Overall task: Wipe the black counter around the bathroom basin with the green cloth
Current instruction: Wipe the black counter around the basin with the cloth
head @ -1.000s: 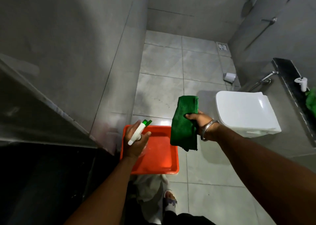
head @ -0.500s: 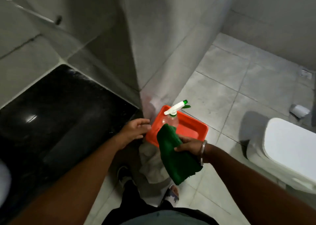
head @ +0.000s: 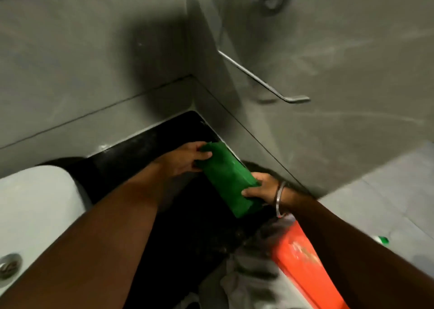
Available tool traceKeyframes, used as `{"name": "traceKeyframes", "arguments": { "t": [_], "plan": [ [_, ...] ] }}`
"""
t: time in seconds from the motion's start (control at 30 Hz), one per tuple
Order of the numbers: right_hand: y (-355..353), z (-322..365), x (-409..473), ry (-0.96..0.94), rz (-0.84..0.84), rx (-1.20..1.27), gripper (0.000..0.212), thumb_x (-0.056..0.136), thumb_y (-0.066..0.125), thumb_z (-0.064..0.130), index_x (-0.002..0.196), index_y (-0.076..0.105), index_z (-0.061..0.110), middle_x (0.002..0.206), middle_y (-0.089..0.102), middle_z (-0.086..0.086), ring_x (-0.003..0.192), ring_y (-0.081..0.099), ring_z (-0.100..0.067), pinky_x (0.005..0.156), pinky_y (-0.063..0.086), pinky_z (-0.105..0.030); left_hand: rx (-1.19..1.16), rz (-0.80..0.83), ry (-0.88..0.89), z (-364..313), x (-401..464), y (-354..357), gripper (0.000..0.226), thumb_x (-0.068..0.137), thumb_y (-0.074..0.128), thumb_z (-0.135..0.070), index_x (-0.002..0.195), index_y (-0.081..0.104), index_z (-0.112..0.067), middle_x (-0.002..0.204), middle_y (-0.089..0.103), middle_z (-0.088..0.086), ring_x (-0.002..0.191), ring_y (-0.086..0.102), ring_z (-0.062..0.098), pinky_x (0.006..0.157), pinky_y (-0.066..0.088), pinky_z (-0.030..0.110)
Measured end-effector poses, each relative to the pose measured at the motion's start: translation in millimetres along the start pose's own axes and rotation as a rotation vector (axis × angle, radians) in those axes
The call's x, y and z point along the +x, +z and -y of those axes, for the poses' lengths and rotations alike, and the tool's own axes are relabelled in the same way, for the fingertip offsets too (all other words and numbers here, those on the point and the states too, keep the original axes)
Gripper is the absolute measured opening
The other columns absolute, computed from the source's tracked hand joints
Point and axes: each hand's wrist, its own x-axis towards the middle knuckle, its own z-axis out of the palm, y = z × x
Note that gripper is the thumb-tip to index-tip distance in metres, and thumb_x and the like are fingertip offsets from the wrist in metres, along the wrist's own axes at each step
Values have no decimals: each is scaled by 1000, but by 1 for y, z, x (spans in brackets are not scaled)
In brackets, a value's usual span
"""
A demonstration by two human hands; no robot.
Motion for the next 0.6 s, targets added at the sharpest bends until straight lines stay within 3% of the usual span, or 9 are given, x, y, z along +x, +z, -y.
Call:
{"name": "traceKeyframes", "arguments": {
  "t": [0.07, 0.13, 0.2, 0.27, 0.4, 0.5, 0.6],
  "plan": [
    [8, 25, 43, -122, -225, -181, 34, 74, 76, 0, 107, 66, 4, 89, 66, -5, 73, 61, -12, 71, 48, -19, 109, -120, 54, -19, 17, -39, 29, 91, 62, -1, 111, 64, -22, 108, 68, 3, 106, 64, 21, 96, 51, 45],
    [20, 45, 86, -232, -340, -339, 32, 76, 75, 5, 107, 67, 8, 94, 69, -7, 81, 62, -17, 71, 43, -13, 296, -343, 154, -31, 36, -78, 34, 90, 58, 6, 119, 62, -10, 113, 66, 13, 109, 61, 28, 105, 47, 50],
    [35, 55, 123, -282, -286, -478, 32, 82, 71, 14, 114, 66, 10, 113, 69, -11, 101, 64, -24, 86, 46, -23, 577, -656, 208, -27, 47, -113, 36, 90, 55, 3, 125, 62, -4, 123, 64, 21, 117, 58, 36, 106, 43, 49],
    [50, 57, 151, -289, -166, -703, 38, 90, 62, 26, 125, 61, 12, 136, 54, -15, 123, 52, -29, 103, 36, -28, 873, -886, 154, -2, 43, -138, 39, 91, 54, -6, 129, 58, -6, 126, 60, 24, 118, 55, 41, 102, 43, 49],
    [78, 63, 211, -368, -57, -1112, 61, 97, 44, 42, 149, 28, 15, 160, 9, -13, 145, 14, -33, 117, 16, -39, 1146, -942, 1, 70, 34, -158, 60, 94, 52, -42, 142, 44, -6, 144, 48, 19, 130, 46, 38, 110, 34, 48],
    [98, 70, 259, -422, -62, -1212, 71, 97, 39, 46, 152, 9, 14, 161, -2, -15, 147, 3, -35, 118, 11, -42, 1215, -961, -25, 88, 42, -162, 71, 94, 40, -56, 149, 35, -11, 154, 37, 13, 143, 31, 33, 119, 20, 50],
    [118, 74, 297, -441, -87, -1280, 69, 98, 32, 42, 152, -3, 15, 160, -13, -14, 146, -10, -33, 118, -3, -42, 1177, -984, -1, 89, 44, -162, 70, 94, 41, -55, 150, 36, -12, 156, 36, 13, 146, 27, 32, 121, 16, 49]
  ]
}}
